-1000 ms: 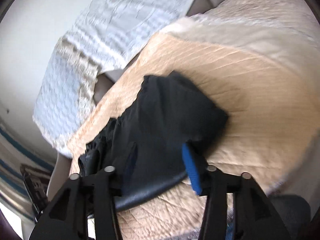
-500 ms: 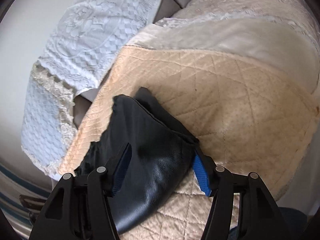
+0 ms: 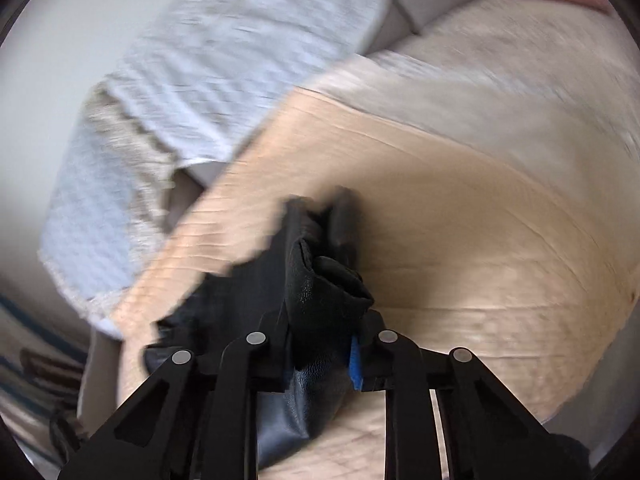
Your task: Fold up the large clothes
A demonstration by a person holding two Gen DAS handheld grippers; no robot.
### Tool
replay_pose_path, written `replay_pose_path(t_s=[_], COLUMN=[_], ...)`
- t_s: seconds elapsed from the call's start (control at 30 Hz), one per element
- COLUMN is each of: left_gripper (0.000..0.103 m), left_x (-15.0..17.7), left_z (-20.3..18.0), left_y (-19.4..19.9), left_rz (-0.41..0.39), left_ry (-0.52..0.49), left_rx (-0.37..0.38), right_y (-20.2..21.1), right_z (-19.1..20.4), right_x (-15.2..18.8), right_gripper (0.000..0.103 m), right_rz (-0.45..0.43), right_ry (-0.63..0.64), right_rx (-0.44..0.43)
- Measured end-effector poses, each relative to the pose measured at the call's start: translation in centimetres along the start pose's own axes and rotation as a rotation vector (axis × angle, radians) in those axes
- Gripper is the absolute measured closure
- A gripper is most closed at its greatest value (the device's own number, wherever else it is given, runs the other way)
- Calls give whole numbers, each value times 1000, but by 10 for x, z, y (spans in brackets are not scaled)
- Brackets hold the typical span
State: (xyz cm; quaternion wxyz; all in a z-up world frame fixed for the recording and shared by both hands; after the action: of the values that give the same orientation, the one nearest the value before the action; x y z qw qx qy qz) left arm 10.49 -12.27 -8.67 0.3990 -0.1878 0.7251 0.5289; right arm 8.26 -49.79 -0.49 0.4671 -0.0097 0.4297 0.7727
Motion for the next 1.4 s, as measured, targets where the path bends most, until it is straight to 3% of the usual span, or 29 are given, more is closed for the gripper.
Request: replay_pose_path(t_s=[0.13,0.33,0.47,0.6,0.73,0.87,1.07,1.23,1.4], left_gripper=[55,55,55,55,55,55,55,55,55], left_x=[-1,14,32,51,57,52,51,46,21], left_z=[18,60,90,111,116,115,115,110,93], left_y=[21,45,56,62,68,75,85,96,110], left_rz=[-43,-65,-58,-40,-43,-68,-81,-91,-138], left_ry=[32,100,161,215,222,211,204,182,143], left_rx=[-17,-78,-112,-130,-131,-120,-114,-114,-91], right_y=[18,17,-18,-68,-73,-58,-81,-53,-5], right_z=[78,191,212,190,193,212,198,209,213], right_x=[18,113,199,266,267,259,290,284,257], right_gripper=[84,84,84,85,85,85,83,64,62], right_rz=[15,160,324,473,465,401,448,454,390], right_ry=[146,393,494,541,548,585,661,677,655], right_rx=[-118,-283,-318,-255,-253,-280,-261,-306,-423])
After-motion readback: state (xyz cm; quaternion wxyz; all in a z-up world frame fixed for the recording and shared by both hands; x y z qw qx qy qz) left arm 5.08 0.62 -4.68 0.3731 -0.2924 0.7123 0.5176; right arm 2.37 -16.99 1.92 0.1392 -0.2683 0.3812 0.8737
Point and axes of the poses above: each gripper's, at about its wrist camera, not at the fingertips, and y roughly against the way its jaws point, z to its left, x to its underside, the point moved 8 cm from there along -y, roughly the way its jaws point, and after that the axes turned 9 degrees about -y, right-handed, at the moved point
